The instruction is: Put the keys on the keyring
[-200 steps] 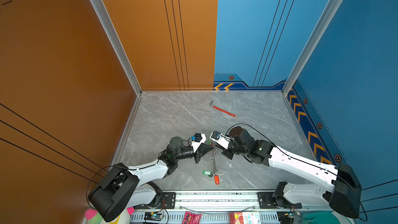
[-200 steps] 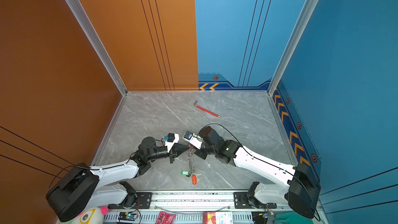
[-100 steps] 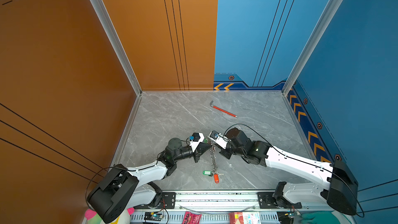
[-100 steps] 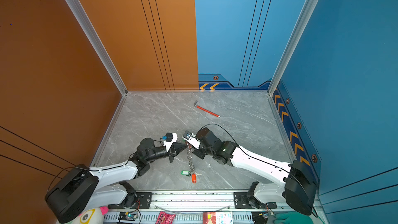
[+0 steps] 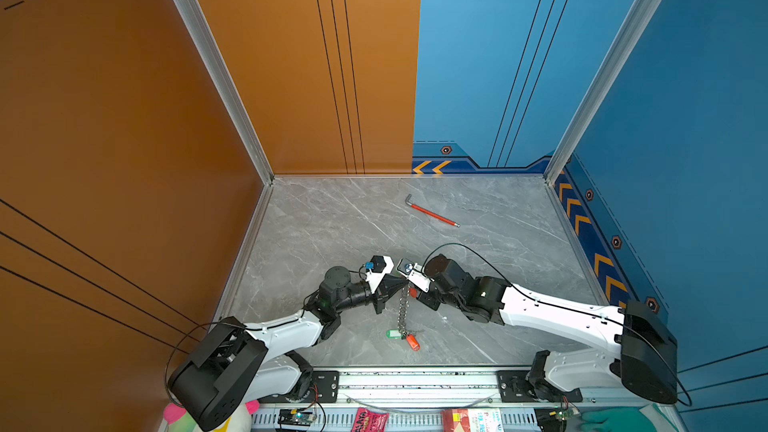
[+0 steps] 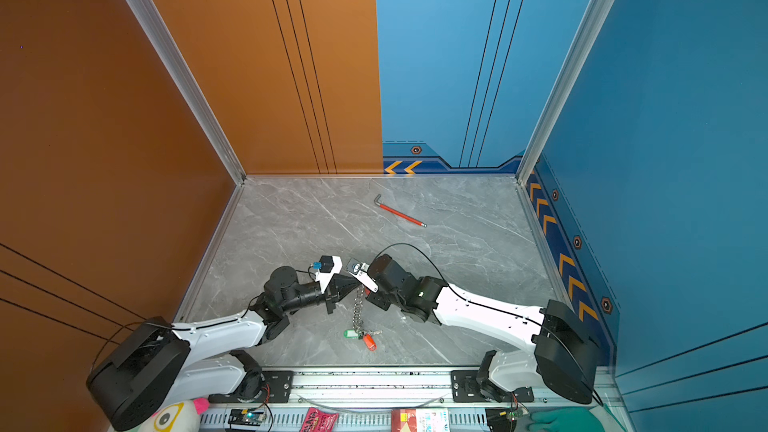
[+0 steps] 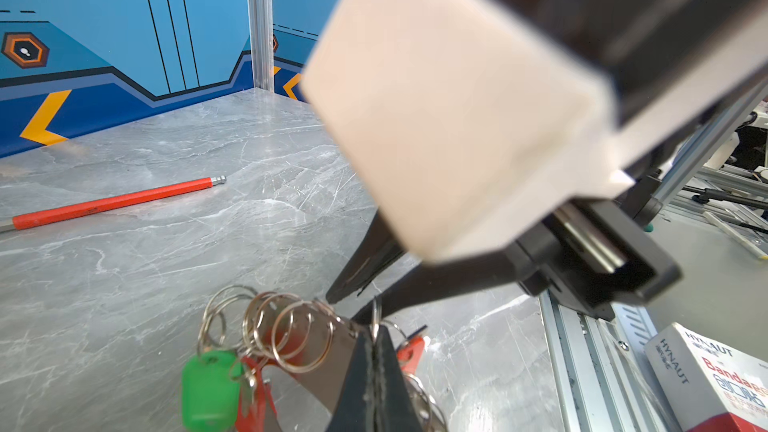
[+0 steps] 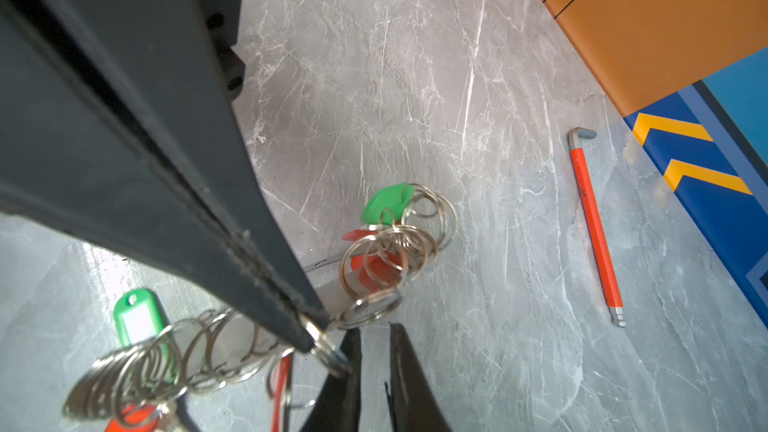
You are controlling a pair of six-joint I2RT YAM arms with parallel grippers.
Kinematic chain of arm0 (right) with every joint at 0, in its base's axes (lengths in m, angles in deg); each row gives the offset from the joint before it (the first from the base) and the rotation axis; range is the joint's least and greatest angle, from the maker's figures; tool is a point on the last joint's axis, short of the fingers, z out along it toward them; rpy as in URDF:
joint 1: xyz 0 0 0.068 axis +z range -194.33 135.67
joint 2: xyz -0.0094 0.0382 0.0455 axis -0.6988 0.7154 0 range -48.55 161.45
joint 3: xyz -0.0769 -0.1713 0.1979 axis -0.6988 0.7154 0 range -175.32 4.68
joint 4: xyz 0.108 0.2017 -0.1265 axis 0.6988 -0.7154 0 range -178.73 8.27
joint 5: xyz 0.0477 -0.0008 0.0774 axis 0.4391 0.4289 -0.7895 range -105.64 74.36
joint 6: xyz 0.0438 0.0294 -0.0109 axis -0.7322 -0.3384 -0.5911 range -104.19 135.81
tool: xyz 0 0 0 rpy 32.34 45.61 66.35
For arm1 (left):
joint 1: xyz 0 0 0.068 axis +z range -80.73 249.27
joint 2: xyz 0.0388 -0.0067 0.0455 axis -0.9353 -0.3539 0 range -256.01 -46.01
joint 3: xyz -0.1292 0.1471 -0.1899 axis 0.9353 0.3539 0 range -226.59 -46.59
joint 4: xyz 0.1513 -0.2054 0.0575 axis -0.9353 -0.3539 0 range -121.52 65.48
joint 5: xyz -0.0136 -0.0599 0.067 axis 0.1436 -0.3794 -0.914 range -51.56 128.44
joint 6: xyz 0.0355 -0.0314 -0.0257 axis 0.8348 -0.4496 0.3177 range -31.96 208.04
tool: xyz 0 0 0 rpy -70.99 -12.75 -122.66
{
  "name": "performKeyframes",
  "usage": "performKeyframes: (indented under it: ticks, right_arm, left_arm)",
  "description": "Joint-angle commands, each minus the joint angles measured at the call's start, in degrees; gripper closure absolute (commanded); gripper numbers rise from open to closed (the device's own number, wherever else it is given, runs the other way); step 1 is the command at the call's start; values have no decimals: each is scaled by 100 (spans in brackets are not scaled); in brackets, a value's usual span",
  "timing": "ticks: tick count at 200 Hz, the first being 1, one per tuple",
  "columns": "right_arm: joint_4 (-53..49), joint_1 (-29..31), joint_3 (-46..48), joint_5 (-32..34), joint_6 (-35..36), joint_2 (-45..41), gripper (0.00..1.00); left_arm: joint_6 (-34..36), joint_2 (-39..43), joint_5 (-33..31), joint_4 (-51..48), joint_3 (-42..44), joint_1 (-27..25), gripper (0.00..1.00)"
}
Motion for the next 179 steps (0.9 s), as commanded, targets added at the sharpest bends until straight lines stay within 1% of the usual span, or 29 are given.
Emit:
performKeyframes:
  ticks: [1, 38, 67, 90, 99, 111, 128, 162, 179]
  right_arm:
    - [80, 71, 125, 76, -51, -52, 83]
    - [201, -309, 307, -265, -89, -564, 83]
    - [372, -600, 499, -475, 9, -993, 83]
    - [533, -813, 654, -1015, 45, -1320, 83]
    - [621, -867, 733, -1268, 54, -1437, 83]
    - [750, -933, 858, -1786, 93, -1564, 82]
    - [927, -971, 995, -2190, 141, -1665, 82]
    - [845, -1003, 979, -2809, 217, -1625, 82]
    - [833, -997, 988, -2923, 219, -1606, 82]
  left_arm:
    - [-38, 155, -153, 439, -28, 60, 100]
    - [-39, 166, -90, 446, -28, 61, 100]
    - [-45, 165, 128, 484, -23, 51, 100]
    - [-62, 149, 317, 532, -36, 42, 100]
    - [-66, 127, 396, 557, -38, 39, 100]
    - [-90, 103, 498, 601, -46, 24, 100]
    - [-118, 66, 659, 655, -61, 11, 100]
    - [-121, 12, 882, 682, -88, -11, 100]
    - [-118, -13, 981, 683, -107, -19, 100]
